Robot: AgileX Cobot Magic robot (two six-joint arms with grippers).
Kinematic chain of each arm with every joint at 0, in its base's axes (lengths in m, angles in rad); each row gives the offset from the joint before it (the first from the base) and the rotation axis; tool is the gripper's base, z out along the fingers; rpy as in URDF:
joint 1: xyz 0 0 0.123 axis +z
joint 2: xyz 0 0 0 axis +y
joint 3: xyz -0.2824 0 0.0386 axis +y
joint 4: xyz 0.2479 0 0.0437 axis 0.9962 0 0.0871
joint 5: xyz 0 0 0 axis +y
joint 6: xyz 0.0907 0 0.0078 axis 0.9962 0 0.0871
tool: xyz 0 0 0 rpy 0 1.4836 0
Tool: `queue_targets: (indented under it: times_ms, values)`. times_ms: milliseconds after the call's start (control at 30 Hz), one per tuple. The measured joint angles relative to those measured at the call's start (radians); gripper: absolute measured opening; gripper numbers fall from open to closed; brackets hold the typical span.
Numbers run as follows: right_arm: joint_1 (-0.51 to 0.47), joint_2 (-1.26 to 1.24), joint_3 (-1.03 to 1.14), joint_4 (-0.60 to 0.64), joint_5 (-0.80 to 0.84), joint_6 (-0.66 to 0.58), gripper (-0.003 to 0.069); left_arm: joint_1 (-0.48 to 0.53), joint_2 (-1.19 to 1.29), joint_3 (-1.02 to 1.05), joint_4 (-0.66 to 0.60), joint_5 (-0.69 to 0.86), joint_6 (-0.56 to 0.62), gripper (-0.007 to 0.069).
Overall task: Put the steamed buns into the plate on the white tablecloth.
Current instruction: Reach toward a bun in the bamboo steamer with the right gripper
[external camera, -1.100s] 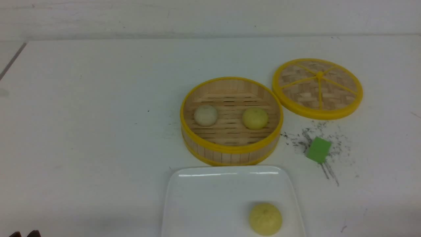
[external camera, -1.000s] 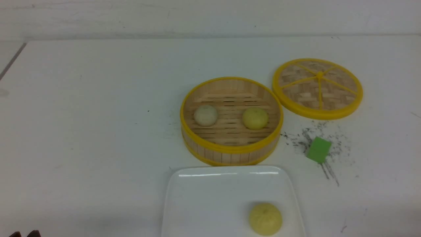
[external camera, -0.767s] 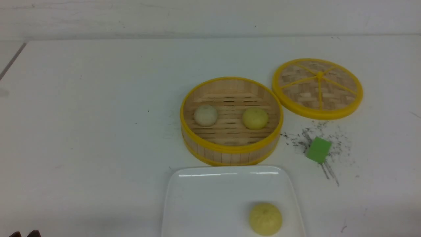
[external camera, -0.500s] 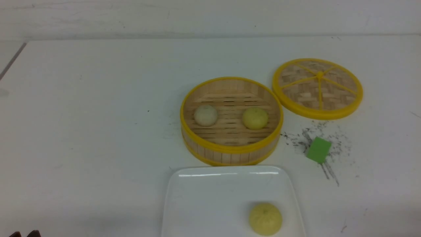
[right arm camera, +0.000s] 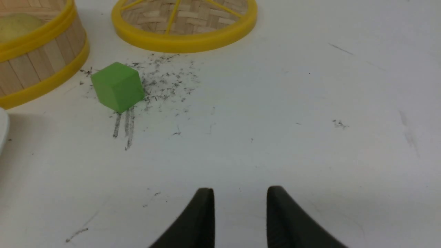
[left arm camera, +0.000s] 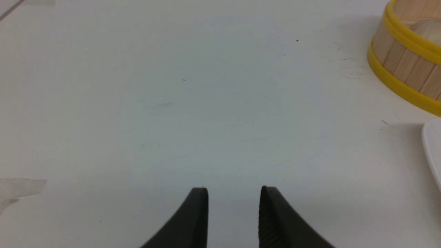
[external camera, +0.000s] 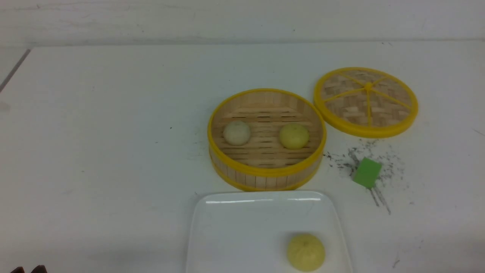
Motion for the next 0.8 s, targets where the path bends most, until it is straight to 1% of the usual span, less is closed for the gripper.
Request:
queue_targets:
  times_ms: [533,600,700,733,800]
  values:
    - [0.0,0.0,0.0,0.002,-0.001,0.0,0.024,0.0,0.0,0.0,0.022,-0.001,-0.006,0.0241]
    - [0.0,0.0,0.0,0.036,-0.002,0.013,0.024,0.0,0.0,0.0,-0.049,-0.006,-0.055,0.0241]
    - [0.0,0.0,0.0,0.169,0.0,0.08,0.024,0.0,0.0,0.003,-0.227,-0.021,-0.186,0.0241]
    - [0.0,0.0,0.0,0.249,0.002,0.12,0.024,0.0,0.0,0.003,-0.324,-0.022,-0.242,0.0241]
    - [0.0,0.0,0.002,0.351,0.005,0.158,0.024,0.0,0.0,0.003,-0.474,-0.028,-0.347,0.0241]
